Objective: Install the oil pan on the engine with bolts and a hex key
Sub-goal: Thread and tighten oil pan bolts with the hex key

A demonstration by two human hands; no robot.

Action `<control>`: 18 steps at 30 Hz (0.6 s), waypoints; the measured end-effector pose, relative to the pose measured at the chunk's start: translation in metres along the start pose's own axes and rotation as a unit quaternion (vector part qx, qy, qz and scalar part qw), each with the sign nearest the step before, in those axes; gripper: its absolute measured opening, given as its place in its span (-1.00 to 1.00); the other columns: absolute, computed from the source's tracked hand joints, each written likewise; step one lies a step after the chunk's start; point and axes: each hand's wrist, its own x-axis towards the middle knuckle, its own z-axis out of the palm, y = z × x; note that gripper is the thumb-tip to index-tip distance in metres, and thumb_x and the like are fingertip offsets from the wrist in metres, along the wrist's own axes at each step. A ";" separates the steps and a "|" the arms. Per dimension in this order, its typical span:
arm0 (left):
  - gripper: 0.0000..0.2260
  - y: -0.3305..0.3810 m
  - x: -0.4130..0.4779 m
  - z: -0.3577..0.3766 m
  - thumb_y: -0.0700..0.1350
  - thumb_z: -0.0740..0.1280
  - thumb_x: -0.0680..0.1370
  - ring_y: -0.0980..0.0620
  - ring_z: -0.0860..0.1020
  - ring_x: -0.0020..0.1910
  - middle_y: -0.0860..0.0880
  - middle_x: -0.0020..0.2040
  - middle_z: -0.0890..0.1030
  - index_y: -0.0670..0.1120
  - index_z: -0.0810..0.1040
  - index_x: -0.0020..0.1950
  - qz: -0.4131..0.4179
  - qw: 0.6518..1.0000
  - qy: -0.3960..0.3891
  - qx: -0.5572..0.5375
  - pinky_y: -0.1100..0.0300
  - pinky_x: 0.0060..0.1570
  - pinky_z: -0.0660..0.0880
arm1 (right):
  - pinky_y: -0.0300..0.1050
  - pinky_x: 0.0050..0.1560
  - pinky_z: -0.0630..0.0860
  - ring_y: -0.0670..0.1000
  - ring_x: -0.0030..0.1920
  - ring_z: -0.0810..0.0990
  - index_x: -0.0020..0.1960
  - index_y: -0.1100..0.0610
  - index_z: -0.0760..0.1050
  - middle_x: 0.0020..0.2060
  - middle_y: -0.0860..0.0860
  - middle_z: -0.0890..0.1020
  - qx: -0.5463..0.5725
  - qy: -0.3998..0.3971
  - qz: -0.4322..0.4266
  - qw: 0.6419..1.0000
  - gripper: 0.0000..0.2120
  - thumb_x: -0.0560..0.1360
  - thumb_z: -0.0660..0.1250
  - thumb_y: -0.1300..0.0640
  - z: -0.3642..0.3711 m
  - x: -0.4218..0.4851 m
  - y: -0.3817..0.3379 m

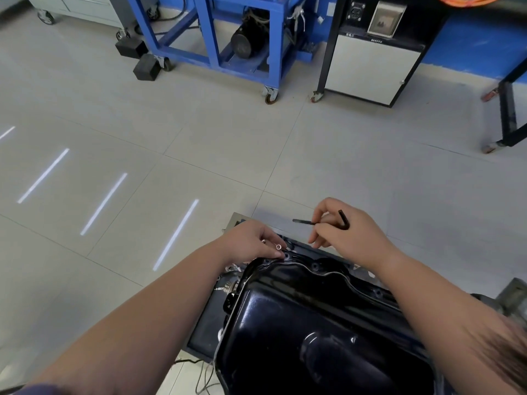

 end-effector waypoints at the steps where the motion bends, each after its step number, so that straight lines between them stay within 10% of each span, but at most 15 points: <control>1: -0.89 -0.001 0.002 0.001 -0.08 0.46 0.42 0.33 0.42 -0.50 0.10 -0.29 0.64 0.06 0.66 -0.08 0.010 1.000 0.010 0.014 0.48 -0.45 0.29 | -0.04 -0.12 0.59 0.05 -0.30 0.66 -0.22 0.07 0.45 -0.36 0.00 0.68 0.005 -0.005 -0.010 1.000 -0.81 0.39 0.23 0.35 0.000 -0.006 -0.005; 18: -0.84 0.008 0.006 0.003 -0.13 0.47 0.41 0.33 0.43 -0.46 0.19 -0.42 0.51 -0.01 0.69 -0.02 0.072 0.991 0.037 0.102 0.50 -0.40 0.29 | 0.01 -0.06 0.61 -0.13 -0.27 0.66 -0.24 0.04 0.49 -0.32 -0.05 0.70 -0.126 -0.053 0.015 0.990 -0.85 0.40 0.30 0.27 0.011 -0.011 -0.019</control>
